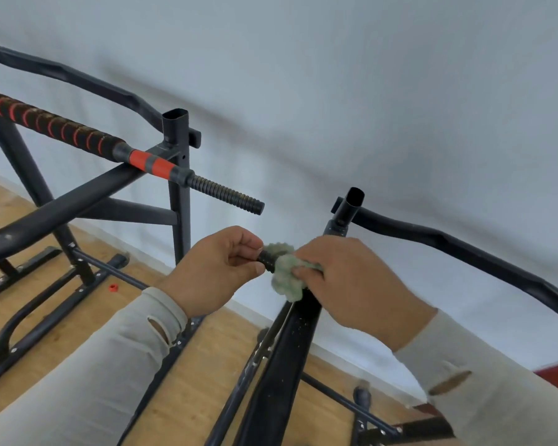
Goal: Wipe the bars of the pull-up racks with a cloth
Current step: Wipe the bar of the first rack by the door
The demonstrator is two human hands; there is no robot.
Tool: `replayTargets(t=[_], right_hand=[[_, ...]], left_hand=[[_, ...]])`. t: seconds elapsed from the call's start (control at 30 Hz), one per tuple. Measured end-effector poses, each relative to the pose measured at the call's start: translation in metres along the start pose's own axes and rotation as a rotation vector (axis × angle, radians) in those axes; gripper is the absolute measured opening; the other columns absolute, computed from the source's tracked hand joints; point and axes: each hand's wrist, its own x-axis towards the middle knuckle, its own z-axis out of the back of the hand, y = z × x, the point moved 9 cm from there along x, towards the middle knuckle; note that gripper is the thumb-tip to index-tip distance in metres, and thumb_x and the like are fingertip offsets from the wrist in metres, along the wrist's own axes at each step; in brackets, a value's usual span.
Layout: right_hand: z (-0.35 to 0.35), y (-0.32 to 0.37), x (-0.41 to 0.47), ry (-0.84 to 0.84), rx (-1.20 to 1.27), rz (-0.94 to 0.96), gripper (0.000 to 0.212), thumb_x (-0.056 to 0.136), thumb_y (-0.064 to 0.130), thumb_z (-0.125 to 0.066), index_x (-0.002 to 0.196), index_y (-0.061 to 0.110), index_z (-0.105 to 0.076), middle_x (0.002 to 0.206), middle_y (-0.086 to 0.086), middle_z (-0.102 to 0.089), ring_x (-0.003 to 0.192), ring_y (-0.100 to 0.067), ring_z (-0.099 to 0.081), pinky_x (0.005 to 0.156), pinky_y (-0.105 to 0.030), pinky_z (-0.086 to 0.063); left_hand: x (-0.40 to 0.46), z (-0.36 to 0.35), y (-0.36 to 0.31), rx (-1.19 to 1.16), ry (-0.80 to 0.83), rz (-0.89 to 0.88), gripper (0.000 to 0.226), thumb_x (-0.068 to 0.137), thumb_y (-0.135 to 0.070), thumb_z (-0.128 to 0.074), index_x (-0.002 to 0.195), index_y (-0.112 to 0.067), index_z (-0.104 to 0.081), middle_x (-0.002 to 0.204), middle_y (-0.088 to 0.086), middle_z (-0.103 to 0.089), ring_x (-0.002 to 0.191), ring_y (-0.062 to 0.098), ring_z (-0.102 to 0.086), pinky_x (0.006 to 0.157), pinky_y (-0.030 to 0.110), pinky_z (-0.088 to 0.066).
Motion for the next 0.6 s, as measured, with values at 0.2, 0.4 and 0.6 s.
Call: replayTargets(t=[0.2,0.4,0.6], right_hand=[[0.008,-0.026,-0.025,0.111,-0.114,-0.084,0.021,0.102,0.028,-0.051,0.102,0.021,-0.071,0.097,0.006,-0.066,0.085,-0.011,-0.062,0.083,-0.022,-0.053],[-0.004,0.024,0.018,-0.109,0.023,-0.012,0.023,0.098,0.025,-0.053,0.086,0.025,-0.073,0.086,0.005,-0.068,0.083,-0.015,-0.064,0.077,-0.033,-0.051],[-0.015,0.017,0.034,-0.063,0.154,-0.033,0.023,0.101,0.03,-0.051,0.084,0.023,-0.064,0.081,0.006,-0.062,0.075,-0.013,-0.06,0.07,-0.033,-0.051]], left_hand=[[0.002,0.0,-0.002,0.037,0.023,-0.016,0.02,0.089,-0.017,-0.076,0.106,-0.027,-0.07,0.099,-0.006,-0.076,0.093,0.003,-0.071,0.087,0.018,-0.056],[0.003,-0.003,-0.006,0.025,0.054,-0.027,0.011,0.089,-0.011,-0.074,0.098,-0.018,-0.072,0.092,-0.004,-0.079,0.088,0.01,-0.074,0.087,0.026,-0.058],[0.002,0.001,-0.004,0.026,0.024,-0.009,0.008,0.087,-0.008,-0.076,0.093,-0.011,-0.072,0.085,0.0,-0.078,0.072,0.004,-0.07,0.067,0.014,-0.054]])
